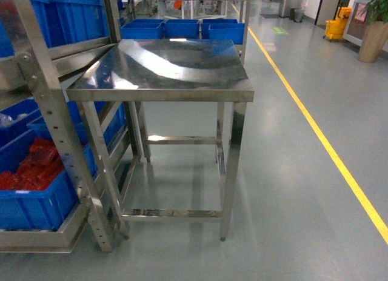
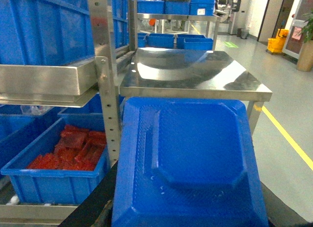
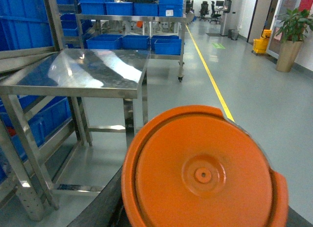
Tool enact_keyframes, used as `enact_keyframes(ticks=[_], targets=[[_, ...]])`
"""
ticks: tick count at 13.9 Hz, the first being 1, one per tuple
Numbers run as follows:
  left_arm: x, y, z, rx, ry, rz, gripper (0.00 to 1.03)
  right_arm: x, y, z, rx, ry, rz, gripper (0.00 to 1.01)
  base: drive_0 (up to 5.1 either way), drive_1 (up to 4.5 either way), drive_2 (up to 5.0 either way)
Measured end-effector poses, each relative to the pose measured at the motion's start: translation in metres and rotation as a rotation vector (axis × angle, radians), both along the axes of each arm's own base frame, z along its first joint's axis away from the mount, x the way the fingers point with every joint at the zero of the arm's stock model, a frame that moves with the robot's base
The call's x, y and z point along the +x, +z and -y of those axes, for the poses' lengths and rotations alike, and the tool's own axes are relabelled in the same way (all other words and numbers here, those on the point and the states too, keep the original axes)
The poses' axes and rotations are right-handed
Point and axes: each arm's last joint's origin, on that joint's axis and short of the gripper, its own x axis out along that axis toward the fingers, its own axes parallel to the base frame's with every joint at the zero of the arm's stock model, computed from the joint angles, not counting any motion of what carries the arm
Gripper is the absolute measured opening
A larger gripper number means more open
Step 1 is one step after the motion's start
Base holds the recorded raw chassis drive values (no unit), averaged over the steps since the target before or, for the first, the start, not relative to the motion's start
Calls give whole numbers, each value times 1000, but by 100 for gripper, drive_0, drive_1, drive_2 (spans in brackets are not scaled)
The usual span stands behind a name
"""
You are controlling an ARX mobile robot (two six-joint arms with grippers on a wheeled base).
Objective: Sort blue parts and orange caps into right shelf containers
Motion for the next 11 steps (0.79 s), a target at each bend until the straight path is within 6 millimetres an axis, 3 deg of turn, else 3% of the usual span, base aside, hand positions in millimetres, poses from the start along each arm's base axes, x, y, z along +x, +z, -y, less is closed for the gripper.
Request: enact_keyframes(ticks=[11], targets=[[0, 0, 0, 0, 1, -1, 43, 0, 0, 0, 0, 2, -1, 45, -495, 250, 250]])
